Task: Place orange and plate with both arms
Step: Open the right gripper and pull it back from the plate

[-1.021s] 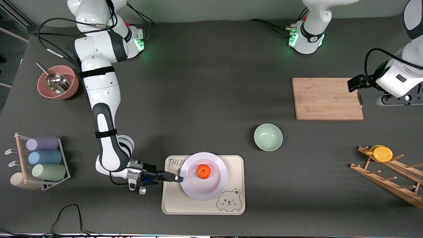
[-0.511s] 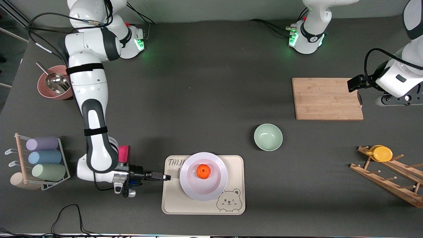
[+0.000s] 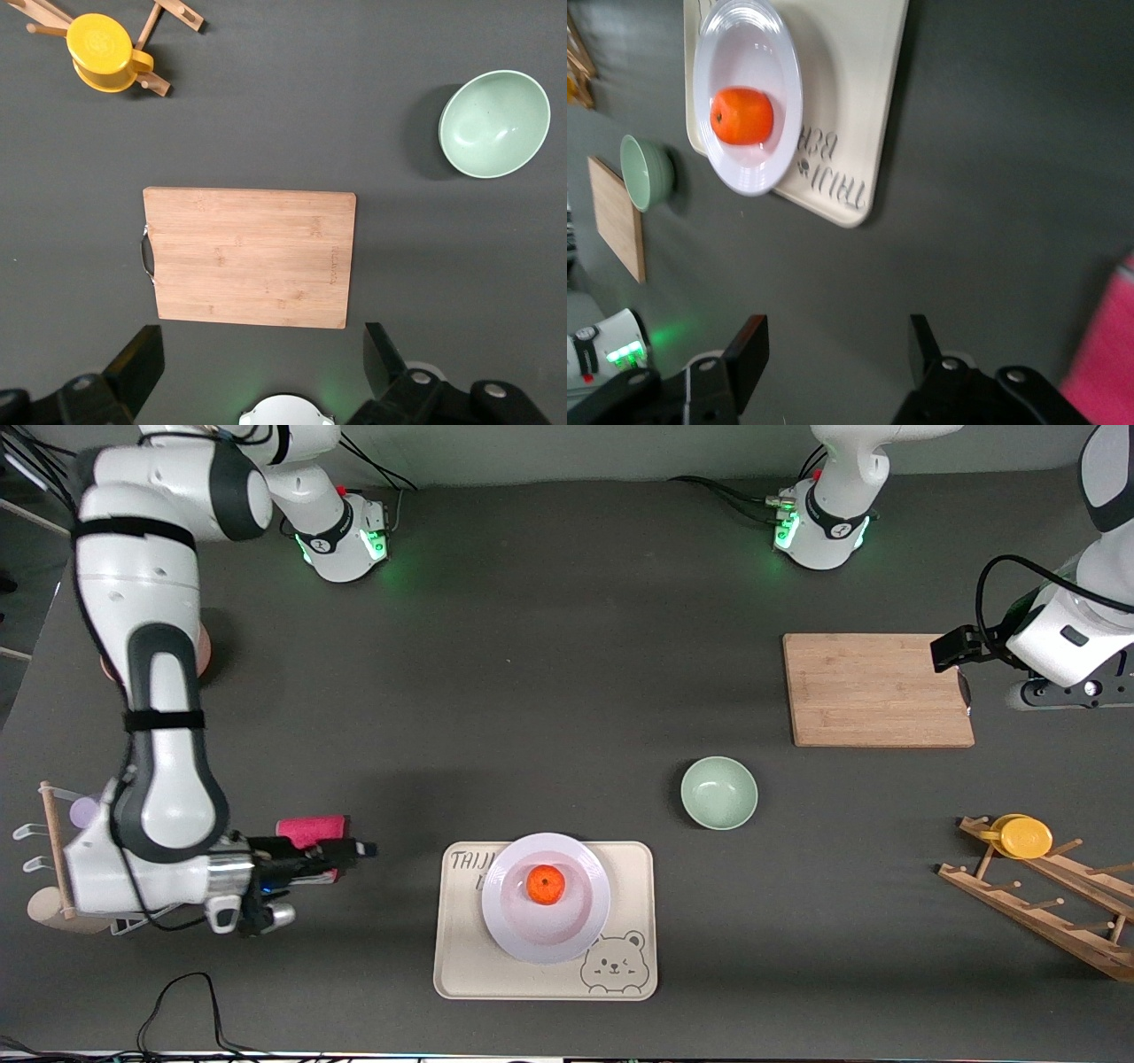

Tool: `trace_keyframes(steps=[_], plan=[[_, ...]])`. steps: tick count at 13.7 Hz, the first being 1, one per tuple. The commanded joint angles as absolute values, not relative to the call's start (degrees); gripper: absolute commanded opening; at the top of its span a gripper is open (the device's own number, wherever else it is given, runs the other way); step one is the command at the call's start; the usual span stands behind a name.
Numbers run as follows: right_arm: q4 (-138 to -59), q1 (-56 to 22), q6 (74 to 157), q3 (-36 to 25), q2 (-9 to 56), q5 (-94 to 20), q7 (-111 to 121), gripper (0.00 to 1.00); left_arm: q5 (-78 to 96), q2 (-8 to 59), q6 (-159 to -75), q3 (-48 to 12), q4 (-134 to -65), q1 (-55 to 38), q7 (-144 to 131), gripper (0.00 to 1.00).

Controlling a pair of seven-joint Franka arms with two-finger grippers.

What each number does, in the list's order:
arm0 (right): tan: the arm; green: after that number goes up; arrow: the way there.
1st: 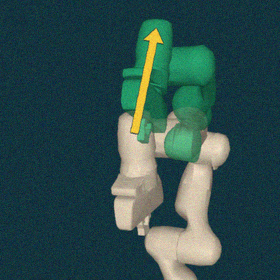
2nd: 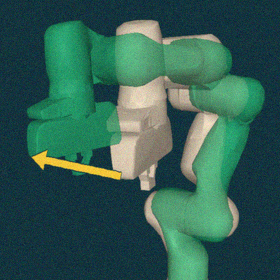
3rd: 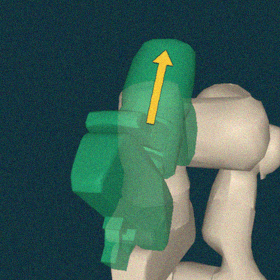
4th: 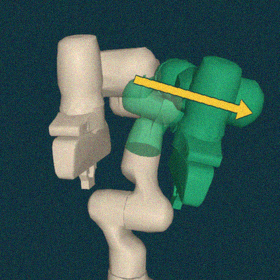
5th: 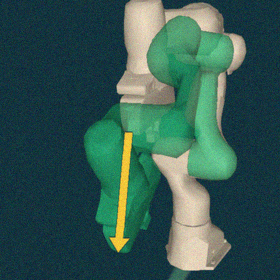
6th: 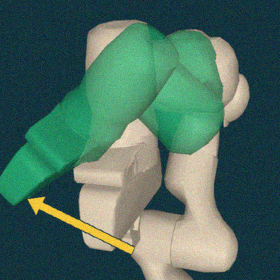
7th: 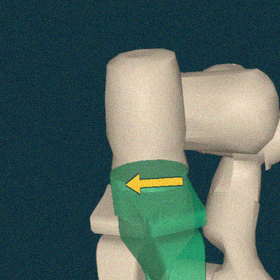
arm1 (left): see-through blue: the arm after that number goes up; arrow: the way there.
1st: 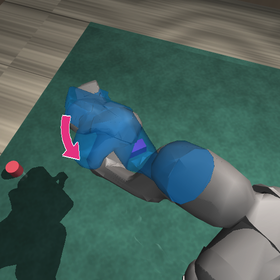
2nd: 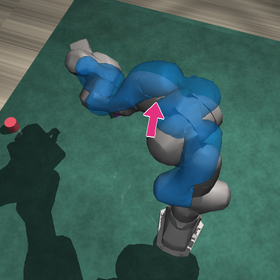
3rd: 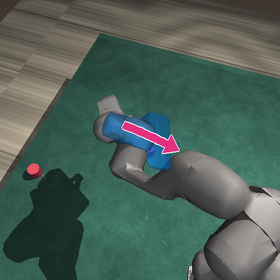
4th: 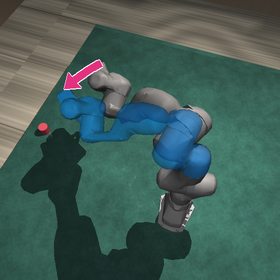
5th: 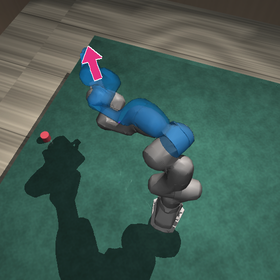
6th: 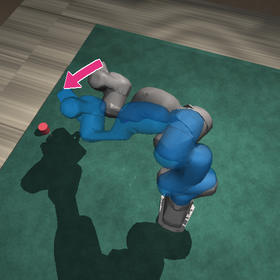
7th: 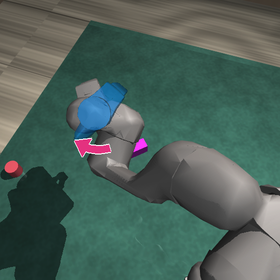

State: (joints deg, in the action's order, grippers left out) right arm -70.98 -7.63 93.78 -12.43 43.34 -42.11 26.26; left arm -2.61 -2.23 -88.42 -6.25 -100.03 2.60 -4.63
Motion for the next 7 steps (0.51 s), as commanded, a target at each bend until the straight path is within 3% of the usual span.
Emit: trace_keyframes(steps=[1,3,4,5,7], plan=[[-79.00,-7.91,88.79,-12.22,29.83,-29.84,22.33,0.77,-2.46,-2.20,-88.15,-5.89,-99.76,1.76,-5.71,1.00],[-80.59,-7.91,85.53,-12.04,22.80,-20.61,19.97,0.79,-2.46,-2.11,-88.15,-5.80,-99.76,1.76,-5.71,1.00],[-81.81,-7.65,84.47,-12.04,19.81,-17.87,18.47,0.85,-2.46,-2.11,-88.07,-5.89,-99.76,1.76,-5.71,1.00],[-83.57,-7.56,83.94,-11.78,16.73,-15.06,18.02,1.00,-2.46,-2.11,-88.07,-5.89,-99.76,1.76,-5.71,1.00],[-86.30,-7.65,83.94,-11.43,11.62,-9.78,17.84,1.00,-2.46,-2.11,-87.98,-5.89,-99.76,1.76,-5.71,1.00]])
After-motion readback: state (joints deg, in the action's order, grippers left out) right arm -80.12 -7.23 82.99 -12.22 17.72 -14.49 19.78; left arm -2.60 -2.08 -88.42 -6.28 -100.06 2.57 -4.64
